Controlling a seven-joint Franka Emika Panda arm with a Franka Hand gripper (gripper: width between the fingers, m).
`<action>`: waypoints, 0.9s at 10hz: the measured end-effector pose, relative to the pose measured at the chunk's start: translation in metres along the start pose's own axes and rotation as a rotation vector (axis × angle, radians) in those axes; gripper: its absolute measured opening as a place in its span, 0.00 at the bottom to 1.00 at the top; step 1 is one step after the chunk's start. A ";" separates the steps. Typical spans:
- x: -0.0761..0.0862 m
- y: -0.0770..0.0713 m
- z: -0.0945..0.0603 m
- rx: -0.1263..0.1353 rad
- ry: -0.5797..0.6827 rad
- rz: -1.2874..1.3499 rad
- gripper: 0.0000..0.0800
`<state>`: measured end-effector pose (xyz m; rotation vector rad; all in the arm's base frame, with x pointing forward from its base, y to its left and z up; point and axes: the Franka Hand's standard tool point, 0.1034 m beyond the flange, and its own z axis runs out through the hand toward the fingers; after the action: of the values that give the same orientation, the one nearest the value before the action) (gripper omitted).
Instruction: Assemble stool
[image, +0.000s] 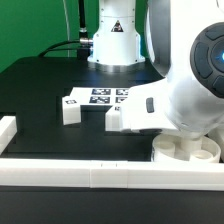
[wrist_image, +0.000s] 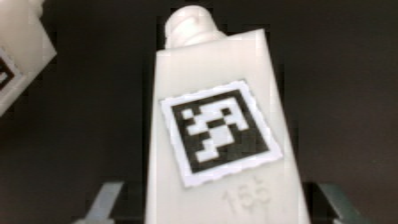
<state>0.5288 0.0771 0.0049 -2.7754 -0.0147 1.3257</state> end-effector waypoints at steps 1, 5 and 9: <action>0.000 0.000 0.000 0.000 0.000 0.000 0.41; -0.013 -0.001 -0.020 0.001 0.021 -0.010 0.41; -0.032 0.000 -0.059 0.003 0.094 -0.029 0.41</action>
Offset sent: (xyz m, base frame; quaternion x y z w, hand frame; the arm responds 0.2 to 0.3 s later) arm -0.0071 0.0048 0.0301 0.0327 -0.0240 -0.0133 0.9991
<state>0.5544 0.0723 0.0669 -2.8203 -0.0481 1.1860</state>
